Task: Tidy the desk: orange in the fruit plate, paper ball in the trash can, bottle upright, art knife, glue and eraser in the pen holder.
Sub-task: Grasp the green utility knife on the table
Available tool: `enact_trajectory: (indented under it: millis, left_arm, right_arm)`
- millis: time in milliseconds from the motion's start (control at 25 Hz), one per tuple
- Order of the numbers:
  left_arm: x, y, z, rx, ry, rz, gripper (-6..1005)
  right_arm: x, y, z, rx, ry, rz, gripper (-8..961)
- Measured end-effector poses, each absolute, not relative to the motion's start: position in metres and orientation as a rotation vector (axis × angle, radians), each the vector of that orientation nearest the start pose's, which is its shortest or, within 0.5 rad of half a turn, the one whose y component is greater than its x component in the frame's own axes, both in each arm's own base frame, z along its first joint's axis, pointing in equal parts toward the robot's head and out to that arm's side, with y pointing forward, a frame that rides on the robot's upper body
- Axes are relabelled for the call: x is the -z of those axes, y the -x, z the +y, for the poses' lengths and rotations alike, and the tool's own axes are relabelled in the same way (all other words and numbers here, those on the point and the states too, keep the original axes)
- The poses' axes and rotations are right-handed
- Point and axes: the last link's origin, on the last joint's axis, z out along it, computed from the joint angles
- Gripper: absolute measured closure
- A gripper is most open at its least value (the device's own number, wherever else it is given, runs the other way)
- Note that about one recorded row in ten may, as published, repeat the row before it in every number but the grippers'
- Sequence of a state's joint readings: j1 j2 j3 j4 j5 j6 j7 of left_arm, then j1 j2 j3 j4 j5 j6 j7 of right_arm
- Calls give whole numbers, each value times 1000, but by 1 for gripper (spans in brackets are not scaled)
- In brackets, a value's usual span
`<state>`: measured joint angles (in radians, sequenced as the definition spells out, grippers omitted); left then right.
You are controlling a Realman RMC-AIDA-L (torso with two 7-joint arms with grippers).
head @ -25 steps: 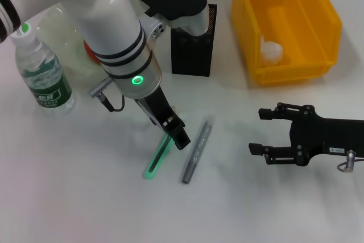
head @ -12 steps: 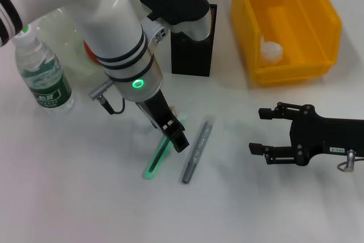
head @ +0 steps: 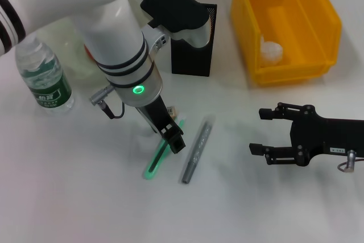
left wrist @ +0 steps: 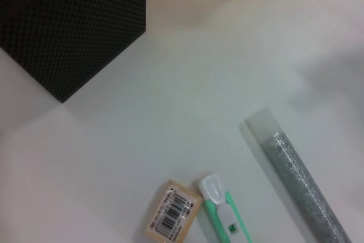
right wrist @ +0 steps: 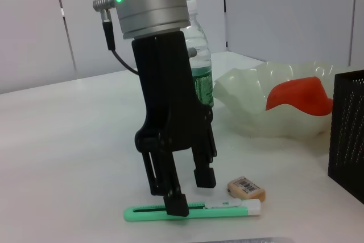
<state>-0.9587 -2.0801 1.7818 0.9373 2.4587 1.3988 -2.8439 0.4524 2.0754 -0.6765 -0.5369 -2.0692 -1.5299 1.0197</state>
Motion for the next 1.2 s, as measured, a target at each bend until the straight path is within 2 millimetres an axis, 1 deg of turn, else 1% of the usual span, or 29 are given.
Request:
enact_trajectory:
  millis: [520, 1200]
  left_arm:
    - [100, 132, 358, -817, 2649, -846, 434]
    - [104, 135, 356, -821, 2650, -810, 575]
  right_arm:
    - [24, -301, 291, -572, 2776, 374, 137]
    - [24, -302, 290, -572, 2776, 375, 137]
